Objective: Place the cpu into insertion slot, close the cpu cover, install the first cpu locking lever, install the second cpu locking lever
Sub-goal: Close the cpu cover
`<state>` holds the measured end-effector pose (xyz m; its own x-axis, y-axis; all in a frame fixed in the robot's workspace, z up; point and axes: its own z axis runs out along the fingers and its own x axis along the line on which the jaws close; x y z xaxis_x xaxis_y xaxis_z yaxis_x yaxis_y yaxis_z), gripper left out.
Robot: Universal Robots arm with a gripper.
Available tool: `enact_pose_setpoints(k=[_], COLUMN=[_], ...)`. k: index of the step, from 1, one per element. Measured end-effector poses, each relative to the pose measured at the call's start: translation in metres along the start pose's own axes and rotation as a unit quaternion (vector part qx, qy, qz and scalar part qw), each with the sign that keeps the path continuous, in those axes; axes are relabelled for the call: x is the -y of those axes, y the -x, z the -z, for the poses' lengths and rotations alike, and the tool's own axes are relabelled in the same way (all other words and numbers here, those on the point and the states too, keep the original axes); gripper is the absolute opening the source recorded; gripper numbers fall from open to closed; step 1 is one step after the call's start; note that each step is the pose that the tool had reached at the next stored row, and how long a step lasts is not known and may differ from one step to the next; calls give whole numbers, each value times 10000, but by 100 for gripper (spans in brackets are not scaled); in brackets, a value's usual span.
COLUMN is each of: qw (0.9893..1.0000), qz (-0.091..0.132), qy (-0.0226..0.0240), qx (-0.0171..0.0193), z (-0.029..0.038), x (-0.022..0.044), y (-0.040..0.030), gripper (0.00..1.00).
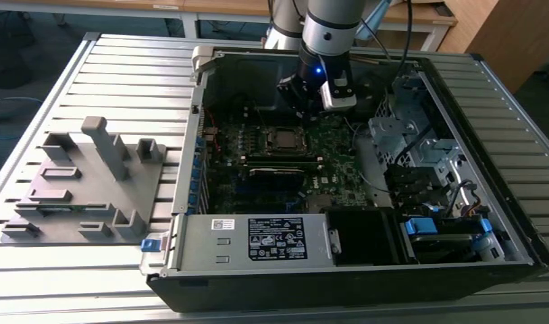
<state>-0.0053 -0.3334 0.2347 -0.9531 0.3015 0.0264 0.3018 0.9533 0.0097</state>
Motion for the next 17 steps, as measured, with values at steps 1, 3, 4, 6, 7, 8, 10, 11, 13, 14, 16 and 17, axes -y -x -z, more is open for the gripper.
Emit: enact_pose_setpoints(k=[1, 3, 4, 6, 7, 8, 10, 11, 13, 14, 16, 17], qw=[10000, 10000, 10000, 10000, 10000, 10000, 10000, 10000, 10000, 10000, 9999, 9999], qz=[35, 57, 57, 58, 58, 58, 58, 59, 74, 92, 135, 153], qy=[-1, -2, -2, -1, -2, -2, -2, -1, -2, -3, -3, -4], qx=[0, -1, -1, -1, -1, -1, -1, -1, -1, -1, -1, -2], z=[0, 0, 0, 0, 0, 0, 0, 0, 0, 0, 0, 0], x=[0, 0, 0, 0, 0, 0, 0, 0, 0, 0, 0, 0], y=[0, 0, 0, 0, 0, 0, 0, 0, 0, 0, 0, 0], gripper=[10, 10, 10, 10, 10, 10, 10, 10, 10, 10, 10, 10])
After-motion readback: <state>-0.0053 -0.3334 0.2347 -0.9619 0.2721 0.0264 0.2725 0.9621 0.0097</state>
